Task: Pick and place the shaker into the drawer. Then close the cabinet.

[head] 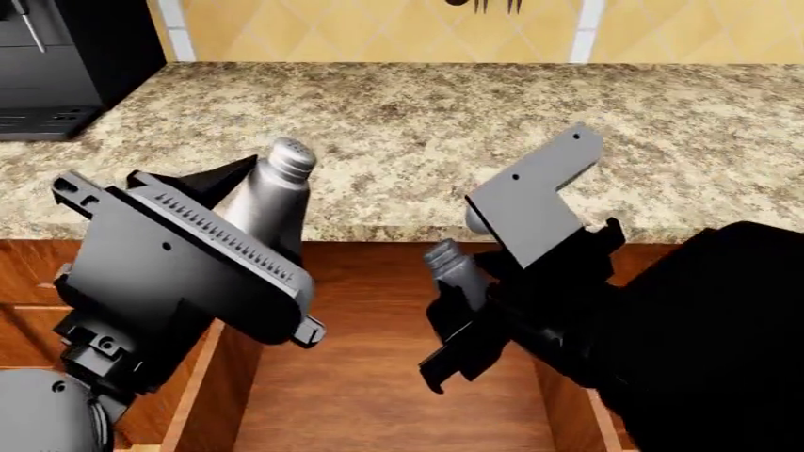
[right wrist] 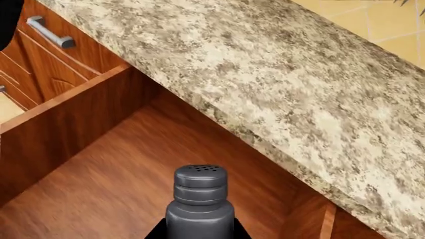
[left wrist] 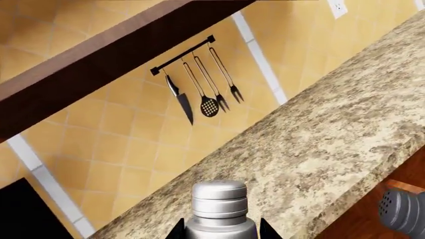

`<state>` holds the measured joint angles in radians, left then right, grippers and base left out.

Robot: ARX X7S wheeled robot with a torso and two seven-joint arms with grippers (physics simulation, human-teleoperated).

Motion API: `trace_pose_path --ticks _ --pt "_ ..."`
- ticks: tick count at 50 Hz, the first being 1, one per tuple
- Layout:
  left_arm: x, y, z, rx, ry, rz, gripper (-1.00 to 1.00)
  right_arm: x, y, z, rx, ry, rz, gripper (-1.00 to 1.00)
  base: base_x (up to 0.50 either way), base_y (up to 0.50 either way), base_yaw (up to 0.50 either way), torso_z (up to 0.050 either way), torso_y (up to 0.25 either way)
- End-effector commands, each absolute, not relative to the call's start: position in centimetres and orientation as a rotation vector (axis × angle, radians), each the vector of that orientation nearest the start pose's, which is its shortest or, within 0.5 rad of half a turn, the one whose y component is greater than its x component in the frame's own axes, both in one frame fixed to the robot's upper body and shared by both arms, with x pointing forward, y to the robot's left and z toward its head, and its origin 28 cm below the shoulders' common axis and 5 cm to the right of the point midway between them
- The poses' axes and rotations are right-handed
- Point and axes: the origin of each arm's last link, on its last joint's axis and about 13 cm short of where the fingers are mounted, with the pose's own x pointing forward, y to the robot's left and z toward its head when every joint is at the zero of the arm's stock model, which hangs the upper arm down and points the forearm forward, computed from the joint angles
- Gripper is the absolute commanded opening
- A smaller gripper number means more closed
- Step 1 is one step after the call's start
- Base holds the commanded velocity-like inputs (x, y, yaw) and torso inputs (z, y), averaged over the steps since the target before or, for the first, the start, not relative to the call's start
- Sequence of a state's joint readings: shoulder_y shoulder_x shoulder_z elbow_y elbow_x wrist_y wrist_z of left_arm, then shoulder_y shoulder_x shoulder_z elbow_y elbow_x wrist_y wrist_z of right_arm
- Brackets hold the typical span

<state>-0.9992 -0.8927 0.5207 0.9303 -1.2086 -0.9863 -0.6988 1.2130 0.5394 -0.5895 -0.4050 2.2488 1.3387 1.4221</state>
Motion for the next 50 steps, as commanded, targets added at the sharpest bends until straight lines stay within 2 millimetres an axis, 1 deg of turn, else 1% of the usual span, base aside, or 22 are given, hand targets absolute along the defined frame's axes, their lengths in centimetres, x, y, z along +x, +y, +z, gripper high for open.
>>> trace_pose_path --ticks 1,11,20,29,41,50 --pt "18.9 22.8 25.7 0.580 -0.197 -0.329 -1.00 21.3 -7.5 25.8 -0.420 0.556 0.486 -1.00 0.00 0.00 0.00 0.000 0.000" --pt "19.1 22.7 25.4 0.580 -0.195 -0.334 -1.00 23.1 -7.2 23.2 -0.410 0.655 0.489 -1.00 0.00 0.00 0.00 0.000 0.000" --pt "19.3 22.5 25.1 0.576 -0.190 -0.345 -1.00 24.3 -7.2 20.3 -0.391 0.724 0.496 -1.00 0.00 0.00 0.00 0.000 0.001" --pt "19.4 22.3 24.7 0.577 -0.184 -0.352 -1.00 25.6 -7.3 18.1 -0.382 0.778 0.499 -1.00 0.00 0.00 0.00 0.001 0.000" --pt "19.5 22.4 24.5 0.579 -0.178 -0.355 -1.00 26.4 -7.1 15.2 -0.383 0.854 0.512 -1.00 0.00 0.00 0.00 0.000 0.000" --pt "19.6 22.3 24.4 0.581 -0.175 -0.360 -1.00 26.6 -7.3 13.9 -0.373 0.880 0.512 -1.00 0.00 0.00 0.00 0.000 0.000"
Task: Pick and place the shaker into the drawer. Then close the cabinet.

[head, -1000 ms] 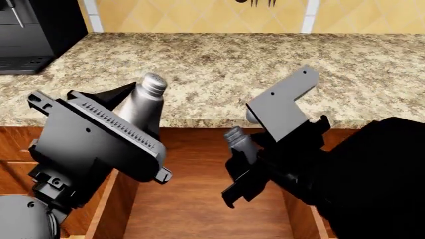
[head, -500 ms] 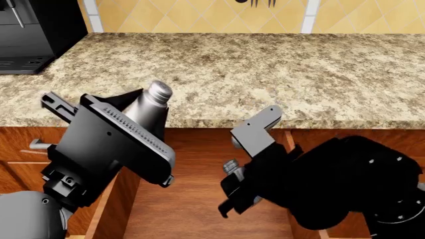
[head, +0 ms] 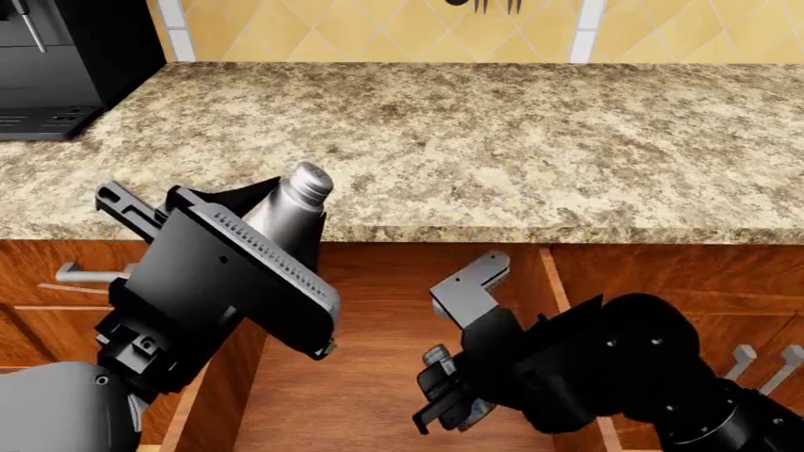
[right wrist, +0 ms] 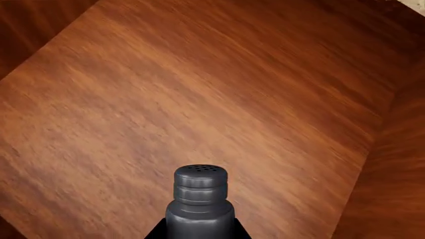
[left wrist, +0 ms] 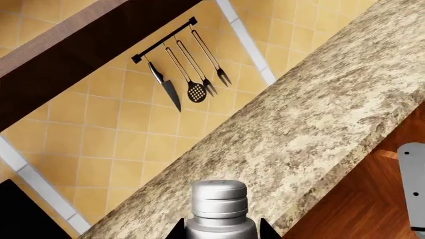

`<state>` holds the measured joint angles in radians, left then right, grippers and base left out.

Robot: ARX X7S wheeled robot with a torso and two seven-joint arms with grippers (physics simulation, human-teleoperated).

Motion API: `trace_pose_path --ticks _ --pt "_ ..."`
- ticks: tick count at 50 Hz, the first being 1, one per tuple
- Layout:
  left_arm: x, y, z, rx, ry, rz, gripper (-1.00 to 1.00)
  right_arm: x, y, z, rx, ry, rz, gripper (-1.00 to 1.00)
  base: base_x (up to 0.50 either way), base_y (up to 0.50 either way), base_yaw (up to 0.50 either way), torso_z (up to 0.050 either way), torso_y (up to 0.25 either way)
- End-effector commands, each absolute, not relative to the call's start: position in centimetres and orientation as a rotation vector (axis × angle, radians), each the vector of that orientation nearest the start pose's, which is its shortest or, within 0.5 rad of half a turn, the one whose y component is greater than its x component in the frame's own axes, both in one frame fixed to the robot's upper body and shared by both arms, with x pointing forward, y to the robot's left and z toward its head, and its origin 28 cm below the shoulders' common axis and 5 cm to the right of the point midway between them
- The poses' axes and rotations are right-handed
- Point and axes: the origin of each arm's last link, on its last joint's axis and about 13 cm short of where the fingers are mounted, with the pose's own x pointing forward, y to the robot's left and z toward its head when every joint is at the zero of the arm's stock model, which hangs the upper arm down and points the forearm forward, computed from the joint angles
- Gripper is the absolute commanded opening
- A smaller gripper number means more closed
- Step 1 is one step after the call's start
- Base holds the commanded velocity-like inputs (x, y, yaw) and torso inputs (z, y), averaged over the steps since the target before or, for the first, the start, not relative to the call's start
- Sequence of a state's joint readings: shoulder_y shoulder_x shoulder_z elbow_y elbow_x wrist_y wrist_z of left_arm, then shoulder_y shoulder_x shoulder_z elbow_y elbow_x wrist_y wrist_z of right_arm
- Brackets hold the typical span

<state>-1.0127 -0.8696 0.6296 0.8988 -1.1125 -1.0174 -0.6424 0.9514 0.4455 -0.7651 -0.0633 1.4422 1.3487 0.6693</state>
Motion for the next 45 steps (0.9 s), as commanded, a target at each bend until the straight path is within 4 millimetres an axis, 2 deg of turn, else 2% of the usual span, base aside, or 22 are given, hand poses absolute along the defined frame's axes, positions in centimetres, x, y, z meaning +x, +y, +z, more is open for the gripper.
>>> trace_pose_path --ticks 1,14,15,21,31,40,45 --pt "19.6 22.3 24.4 0.581 -0.175 -0.360 -1.00 26.7 -7.3 13.8 -0.370 0.882 0.511 -1.00 0.00 0.00 0.00 0.000 0.000" --pt "19.6 22.4 24.3 0.581 -0.173 -0.360 -1.00 26.7 -7.3 12.4 -0.364 0.908 0.511 -1.00 0.00 0.00 0.00 0.000 0.001" --pt "19.6 22.3 24.2 0.581 -0.173 -0.361 -1.00 26.7 -7.3 12.5 -0.363 0.907 0.509 1.00 0.00 0.00 0.00 0.000 0.000" --pt "19.6 22.3 24.1 0.583 -0.170 -0.366 -1.00 26.8 -7.3 12.5 -0.366 0.902 0.507 1.00 0.00 0.00 0.00 0.000 0.000" --pt "19.7 22.3 24.1 0.587 -0.169 -0.363 -1.00 26.5 -7.6 14.9 -0.355 0.837 0.499 1.00 0.00 0.00 0.00 0.000 0.000" --pt "19.9 22.3 24.0 0.596 -0.162 -0.354 -1.00 25.3 -8.0 18.7 -0.332 0.717 0.502 1.00 0.00 0.00 0.00 0.000 0.000" --pt "20.3 22.3 23.7 0.614 -0.125 -0.367 -1.00 23.6 -8.8 21.6 -0.331 0.607 0.514 1.00 0.00 0.00 0.00 0.000 0.000"
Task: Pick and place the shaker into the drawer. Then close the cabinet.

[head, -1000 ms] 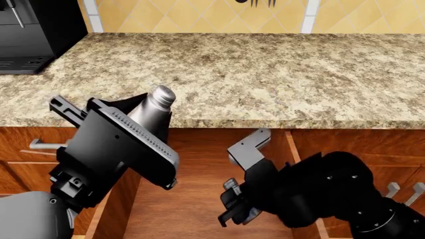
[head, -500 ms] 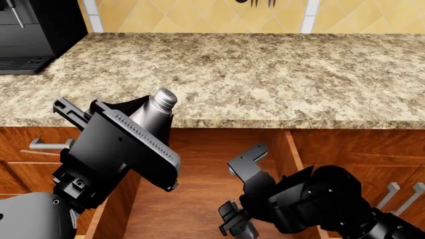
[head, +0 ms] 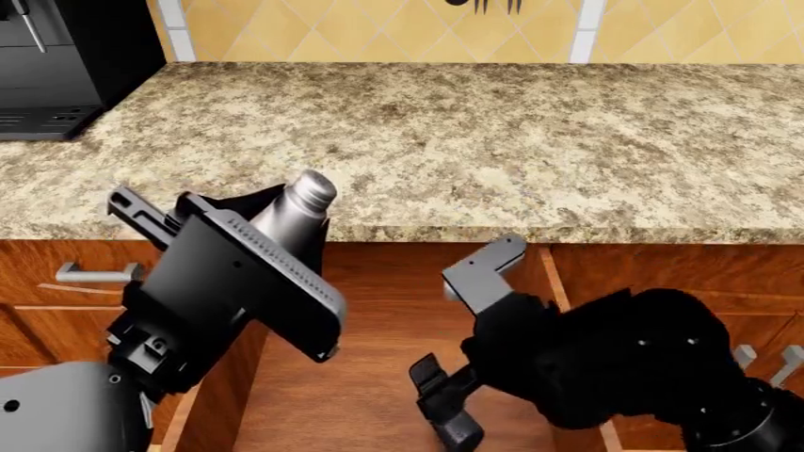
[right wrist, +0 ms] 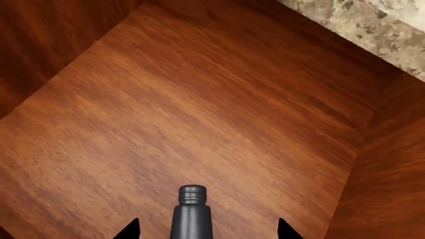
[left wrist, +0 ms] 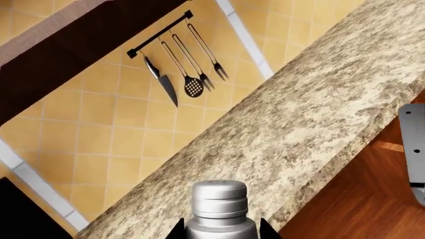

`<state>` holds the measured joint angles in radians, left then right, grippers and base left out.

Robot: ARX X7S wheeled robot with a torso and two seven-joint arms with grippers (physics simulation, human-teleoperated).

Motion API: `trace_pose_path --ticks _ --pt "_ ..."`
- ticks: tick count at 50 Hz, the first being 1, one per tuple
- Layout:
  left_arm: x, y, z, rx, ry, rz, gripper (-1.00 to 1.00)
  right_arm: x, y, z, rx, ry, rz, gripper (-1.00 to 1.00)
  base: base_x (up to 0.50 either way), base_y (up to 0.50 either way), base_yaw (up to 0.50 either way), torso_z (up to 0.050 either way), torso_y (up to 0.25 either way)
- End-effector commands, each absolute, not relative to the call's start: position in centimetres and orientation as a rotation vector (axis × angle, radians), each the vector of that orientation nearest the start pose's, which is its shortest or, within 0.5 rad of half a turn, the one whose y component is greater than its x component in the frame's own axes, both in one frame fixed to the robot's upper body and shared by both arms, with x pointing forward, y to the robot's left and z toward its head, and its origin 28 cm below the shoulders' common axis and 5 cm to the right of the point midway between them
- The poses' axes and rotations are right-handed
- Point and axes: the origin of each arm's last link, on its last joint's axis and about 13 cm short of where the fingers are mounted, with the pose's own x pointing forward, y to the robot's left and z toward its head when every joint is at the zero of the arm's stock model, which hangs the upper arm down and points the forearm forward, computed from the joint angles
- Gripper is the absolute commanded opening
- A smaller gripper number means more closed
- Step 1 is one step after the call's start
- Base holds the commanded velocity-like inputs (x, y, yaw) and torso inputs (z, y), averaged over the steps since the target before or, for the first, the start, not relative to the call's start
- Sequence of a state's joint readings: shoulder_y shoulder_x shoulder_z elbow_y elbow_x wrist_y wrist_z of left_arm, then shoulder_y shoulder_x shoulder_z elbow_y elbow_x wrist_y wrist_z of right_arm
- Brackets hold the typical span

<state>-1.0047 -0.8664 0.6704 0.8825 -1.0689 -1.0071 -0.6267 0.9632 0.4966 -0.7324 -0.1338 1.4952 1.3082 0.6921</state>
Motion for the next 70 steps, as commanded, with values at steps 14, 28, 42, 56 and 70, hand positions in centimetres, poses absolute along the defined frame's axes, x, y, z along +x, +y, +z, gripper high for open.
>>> trace_pose_path --ticks 14,28,42,56,70 --pt "21.7 21.3 21.9 0.676 0.046 -0.479 -1.00 18.8 -11.8 26.0 -0.248 0.404 0.476 1.00 0.00 0.00 0.00 0.000 0.000" --pt "23.4 20.4 19.3 0.717 0.213 -0.585 -1.00 17.3 -12.4 28.4 -0.244 0.302 0.455 1.00 0.00 0.00 0.00 0.000 0.000" --pt "25.3 20.2 16.1 0.581 0.381 -0.685 -1.00 17.6 -12.6 28.1 -0.224 0.309 0.443 1.00 0.00 0.00 0.00 0.000 0.001" --pt "27.1 19.8 12.8 0.628 0.472 -0.672 -1.00 17.8 -12.7 28.2 -0.214 0.309 0.448 1.00 0.00 0.00 0.00 0.000 0.000" --pt "27.8 19.3 10.3 0.693 0.539 -0.662 -1.00 17.9 -12.7 28.4 -0.220 0.310 0.447 1.00 0.00 0.00 0.00 0.001 0.000"
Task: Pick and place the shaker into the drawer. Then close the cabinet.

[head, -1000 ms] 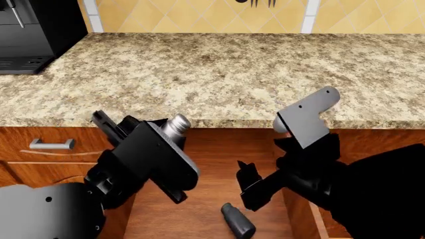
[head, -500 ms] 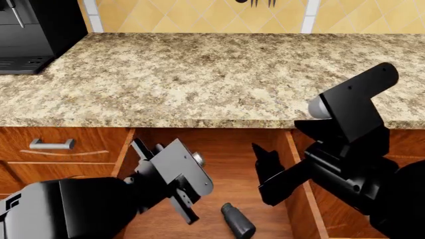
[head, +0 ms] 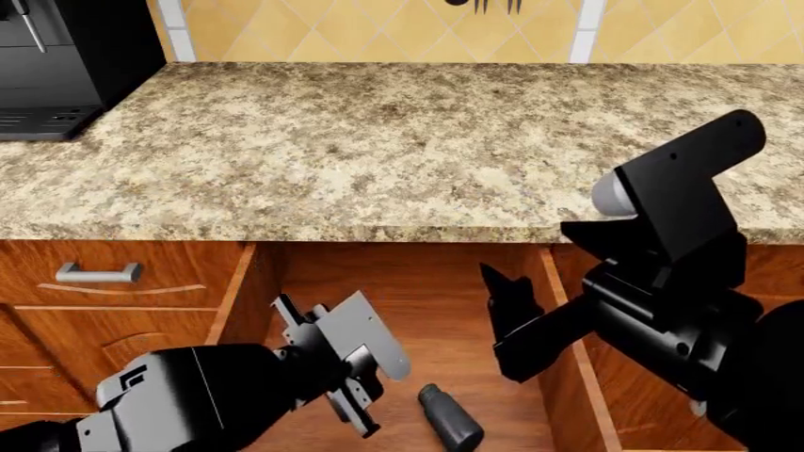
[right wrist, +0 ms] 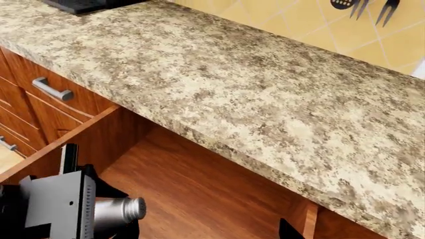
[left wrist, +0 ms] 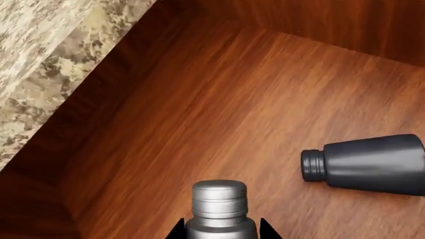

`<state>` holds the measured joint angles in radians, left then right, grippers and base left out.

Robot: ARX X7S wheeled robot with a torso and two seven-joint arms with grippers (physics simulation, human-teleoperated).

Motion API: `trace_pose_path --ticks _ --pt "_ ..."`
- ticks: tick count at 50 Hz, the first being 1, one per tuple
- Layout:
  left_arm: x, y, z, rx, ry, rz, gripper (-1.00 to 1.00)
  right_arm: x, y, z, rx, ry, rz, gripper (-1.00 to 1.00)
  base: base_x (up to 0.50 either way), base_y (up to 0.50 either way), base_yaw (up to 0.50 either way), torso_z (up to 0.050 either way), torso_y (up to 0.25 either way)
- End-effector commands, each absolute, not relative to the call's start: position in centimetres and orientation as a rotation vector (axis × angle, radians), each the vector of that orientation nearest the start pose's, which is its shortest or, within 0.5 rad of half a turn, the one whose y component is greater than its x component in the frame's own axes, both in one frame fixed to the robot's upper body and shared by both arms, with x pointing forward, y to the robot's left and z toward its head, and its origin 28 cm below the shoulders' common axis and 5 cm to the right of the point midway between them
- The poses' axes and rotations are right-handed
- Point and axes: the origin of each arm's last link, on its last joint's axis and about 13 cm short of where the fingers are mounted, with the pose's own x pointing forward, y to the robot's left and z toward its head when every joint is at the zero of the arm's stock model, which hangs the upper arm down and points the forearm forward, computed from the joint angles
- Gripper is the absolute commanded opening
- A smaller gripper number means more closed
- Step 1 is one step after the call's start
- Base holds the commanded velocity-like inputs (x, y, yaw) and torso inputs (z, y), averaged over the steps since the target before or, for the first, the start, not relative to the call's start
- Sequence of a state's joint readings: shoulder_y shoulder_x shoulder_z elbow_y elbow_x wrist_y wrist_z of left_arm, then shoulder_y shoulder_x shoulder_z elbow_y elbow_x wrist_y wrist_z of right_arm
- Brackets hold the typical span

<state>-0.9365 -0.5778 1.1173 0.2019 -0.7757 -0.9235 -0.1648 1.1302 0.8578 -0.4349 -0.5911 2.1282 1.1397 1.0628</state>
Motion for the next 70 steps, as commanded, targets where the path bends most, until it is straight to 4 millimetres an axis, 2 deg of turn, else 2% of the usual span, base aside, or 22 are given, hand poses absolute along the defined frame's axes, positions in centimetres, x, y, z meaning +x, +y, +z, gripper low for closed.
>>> trace_pose_path --ticks 1,15,16,27,31,43,46,53,60,64,70 --pt "27.8 19.3 10.1 0.696 0.541 -0.664 -1.00 17.9 -12.7 28.4 -0.219 0.310 0.447 1.00 0.00 0.00 0.00 0.000 0.000" --pt "27.8 19.0 9.0 0.729 0.559 -0.684 -1.00 17.9 -12.7 28.4 -0.219 0.315 0.445 1.00 0.00 0.00 0.00 0.000 0.000" --pt "27.7 19.0 9.0 0.731 0.558 -0.685 1.00 17.9 -12.7 28.4 -0.219 0.315 0.445 1.00 0.00 0.00 0.00 0.000 0.000" --pt "27.9 19.0 9.3 0.755 0.538 -0.677 1.00 17.8 -12.8 28.3 -0.218 0.315 0.443 1.00 0.00 0.00 0.00 0.000 0.000" --pt "28.0 19.1 10.0 0.756 0.518 -0.670 1.00 17.8 -12.8 28.3 -0.220 0.315 0.445 1.00 0.00 0.00 0.00 0.000 0.000" --pt "27.7 19.5 16.2 0.664 0.325 -0.648 1.00 17.8 -12.7 28.4 -0.218 0.309 0.444 1.00 0.00 0.00 0.00 0.000 0.000" --pt "27.1 19.8 17.3 0.646 0.285 -0.647 1.00 17.9 -12.6 28.4 -0.215 0.293 0.426 1.00 0.00 0.00 0.00 0.000 0.000" --pt "23.8 20.5 19.5 0.645 0.140 -0.677 1.00 17.6 -12.0 28.9 -0.184 0.191 0.402 1.00 0.00 0.00 0.00 0.000 0.000" --pt "20.9 21.9 21.6 0.502 -0.055 -0.626 1.00 16.6 -12.1 29.2 -0.154 0.085 0.383 1.00 0.00 0.00 0.00 0.000 0.000" --pt "20.0 22.3 22.2 0.440 -0.189 -0.526 1.00 16.3 -12.1 29.1 -0.142 0.030 0.367 1.00 0.00 0.00 0.00 0.000 0.000" --pt "18.9 23.3 23.8 0.286 -0.424 -0.242 1.00 14.9 -12.1 28.2 -0.137 -0.039 0.354 1.00 0.00 0.00 0.00 0.000 0.000"
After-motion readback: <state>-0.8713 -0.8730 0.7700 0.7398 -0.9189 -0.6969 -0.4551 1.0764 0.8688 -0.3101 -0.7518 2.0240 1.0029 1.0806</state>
